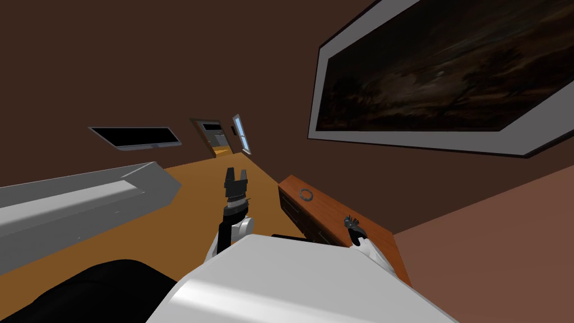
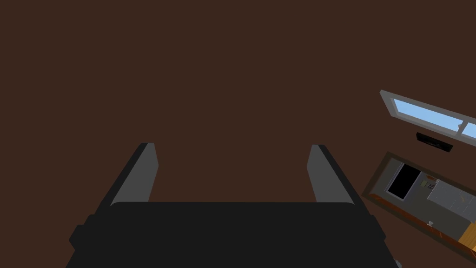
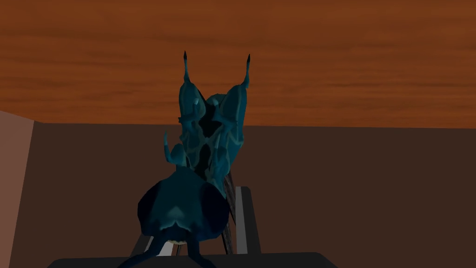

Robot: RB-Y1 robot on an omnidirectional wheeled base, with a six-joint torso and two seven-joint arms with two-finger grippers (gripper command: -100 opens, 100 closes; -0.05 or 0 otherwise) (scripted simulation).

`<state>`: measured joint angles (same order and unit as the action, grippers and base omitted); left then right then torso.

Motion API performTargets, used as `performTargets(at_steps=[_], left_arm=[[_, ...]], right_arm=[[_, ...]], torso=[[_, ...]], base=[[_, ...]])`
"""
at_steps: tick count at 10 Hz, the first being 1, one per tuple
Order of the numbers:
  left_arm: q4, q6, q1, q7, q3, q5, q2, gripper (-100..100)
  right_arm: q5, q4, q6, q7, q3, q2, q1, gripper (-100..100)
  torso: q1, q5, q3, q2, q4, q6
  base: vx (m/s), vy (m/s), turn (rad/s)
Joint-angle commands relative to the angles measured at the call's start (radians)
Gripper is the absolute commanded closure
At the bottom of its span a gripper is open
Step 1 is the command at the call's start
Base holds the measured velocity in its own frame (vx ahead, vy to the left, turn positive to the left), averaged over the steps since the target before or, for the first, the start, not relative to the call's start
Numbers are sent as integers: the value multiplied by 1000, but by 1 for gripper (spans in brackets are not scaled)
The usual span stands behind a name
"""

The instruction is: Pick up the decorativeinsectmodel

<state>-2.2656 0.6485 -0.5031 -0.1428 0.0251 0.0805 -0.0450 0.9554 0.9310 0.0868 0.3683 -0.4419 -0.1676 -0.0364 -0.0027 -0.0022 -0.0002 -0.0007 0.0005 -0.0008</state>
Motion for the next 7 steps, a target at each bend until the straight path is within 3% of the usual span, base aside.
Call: performTargets(at_steps=[1, 5, 6, 7], left_arm=[[0, 0, 0, 0, 0, 0, 0, 0], [0, 0, 0, 0, 0, 0, 0, 0], [0, 0, 0, 0, 0, 0, 0, 0], [0, 0, 0, 0, 0, 0, 0, 0]], right_arm=[[-37, 15, 21, -9, 38, -23, -18, 100], [-115, 50, 60, -28, 117, -71, -56, 100], [-98, 42, 49, -24, 100, -62, -49, 100], [-102, 44, 53, -25, 104, -63, -51, 0]], torso=[[0, 0, 0, 0, 0, 0], [3, 1, -1, 0, -1, 0], [3, 1, -1, 0, -1, 0], [2, 1, -1, -1, -1, 0]], base=[[-15, 34, 29], [-19, 34, 30], [-10, 17, 3], [0, 0, 0]])
